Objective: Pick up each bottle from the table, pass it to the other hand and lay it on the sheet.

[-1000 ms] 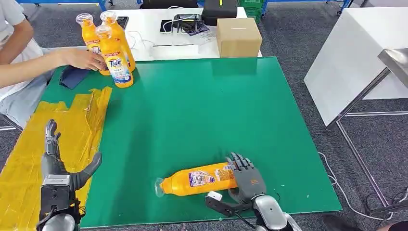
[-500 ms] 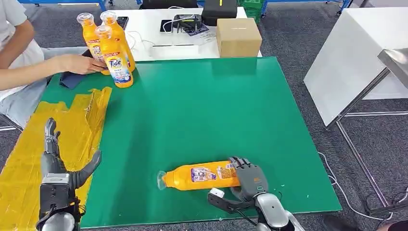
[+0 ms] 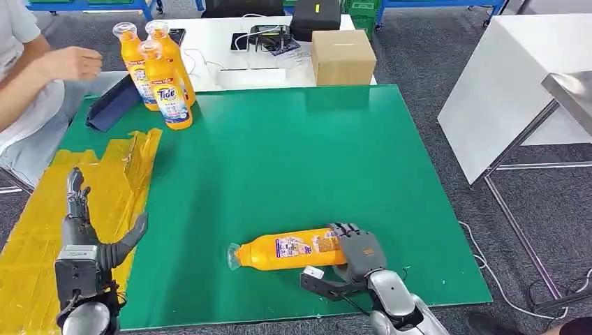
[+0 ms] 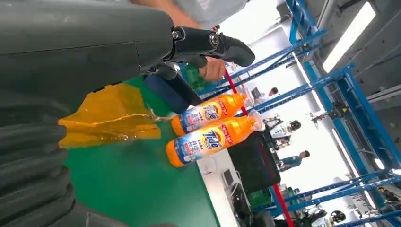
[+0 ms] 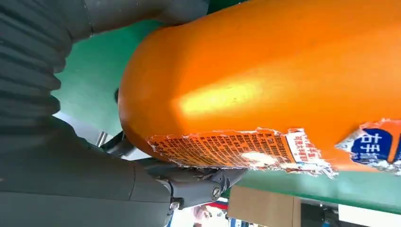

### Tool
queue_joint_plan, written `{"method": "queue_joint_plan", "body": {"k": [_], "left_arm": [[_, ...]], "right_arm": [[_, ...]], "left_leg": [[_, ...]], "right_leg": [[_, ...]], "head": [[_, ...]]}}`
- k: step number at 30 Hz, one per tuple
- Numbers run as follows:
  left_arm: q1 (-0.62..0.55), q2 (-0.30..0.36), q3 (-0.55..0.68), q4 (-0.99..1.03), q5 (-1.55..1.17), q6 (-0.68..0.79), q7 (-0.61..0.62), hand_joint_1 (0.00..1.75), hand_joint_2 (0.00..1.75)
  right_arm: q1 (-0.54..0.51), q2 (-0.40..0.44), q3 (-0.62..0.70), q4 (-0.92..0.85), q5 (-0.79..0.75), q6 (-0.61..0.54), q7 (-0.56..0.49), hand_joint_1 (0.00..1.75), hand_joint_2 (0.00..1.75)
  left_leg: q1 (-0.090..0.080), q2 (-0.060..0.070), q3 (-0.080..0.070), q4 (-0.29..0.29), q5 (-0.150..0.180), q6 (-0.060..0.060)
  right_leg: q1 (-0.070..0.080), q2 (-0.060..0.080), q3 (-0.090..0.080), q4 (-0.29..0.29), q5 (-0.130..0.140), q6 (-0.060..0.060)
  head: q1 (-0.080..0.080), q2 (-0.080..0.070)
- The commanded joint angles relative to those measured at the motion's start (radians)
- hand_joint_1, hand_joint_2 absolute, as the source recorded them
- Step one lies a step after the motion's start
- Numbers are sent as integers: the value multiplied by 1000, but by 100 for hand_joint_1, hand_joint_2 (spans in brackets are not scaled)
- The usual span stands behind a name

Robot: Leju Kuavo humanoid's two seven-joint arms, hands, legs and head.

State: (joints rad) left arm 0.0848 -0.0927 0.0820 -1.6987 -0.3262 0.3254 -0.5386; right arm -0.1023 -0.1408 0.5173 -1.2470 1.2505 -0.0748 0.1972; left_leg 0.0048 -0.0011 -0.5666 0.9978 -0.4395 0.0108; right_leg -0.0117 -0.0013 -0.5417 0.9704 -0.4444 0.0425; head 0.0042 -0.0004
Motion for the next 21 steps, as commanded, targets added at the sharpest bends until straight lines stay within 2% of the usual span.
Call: {"method": "queue_joint_plan", "body": {"k": [1,4,6,8,13,21], "left_arm": [[-9,-10,2,30,7,-9,6,0,175],[2,-12,0,11,3,-12,10,0,175],[4,-12,0,8,3,-13,10,0,175],[4,-12,0,8,3,-13,10,0,175],[3,-12,-1,8,3,-13,10,0,175],[23,-14,-18,-17,25,-61,25,0,175]], "right_arm": [[14,13,-19,33,-24,-39,1,175,175],[33,32,-54,-24,-36,-79,4,175,175],[33,32,-54,-35,-35,-72,5,175,175],[33,32,-54,-35,-35,-72,5,175,175],[35,30,-55,-34,-35,-72,5,175,175],[86,102,-168,-184,-85,-263,-62,175,175]], "left_leg": [[1,-2,0,-1,1,0],[1,-1,-1,-1,0,-1],[1,-1,-1,-1,0,-1],[0,-2,-3,0,1,0],[1,-2,-3,0,1,0],[0,-1,-9,1,1,1]], "right_leg": [[1,-2,1,-2,1,-1],[1,-1,0,-1,0,-2],[1,-1,1,-1,0,-1],[0,-2,8,0,0,0],[1,-1,10,-1,-1,-1],[0,0,3,1,0,0]], "head": [[0,0],[0,0],[0,0],[0,0],[0,0],[0,0]]}}
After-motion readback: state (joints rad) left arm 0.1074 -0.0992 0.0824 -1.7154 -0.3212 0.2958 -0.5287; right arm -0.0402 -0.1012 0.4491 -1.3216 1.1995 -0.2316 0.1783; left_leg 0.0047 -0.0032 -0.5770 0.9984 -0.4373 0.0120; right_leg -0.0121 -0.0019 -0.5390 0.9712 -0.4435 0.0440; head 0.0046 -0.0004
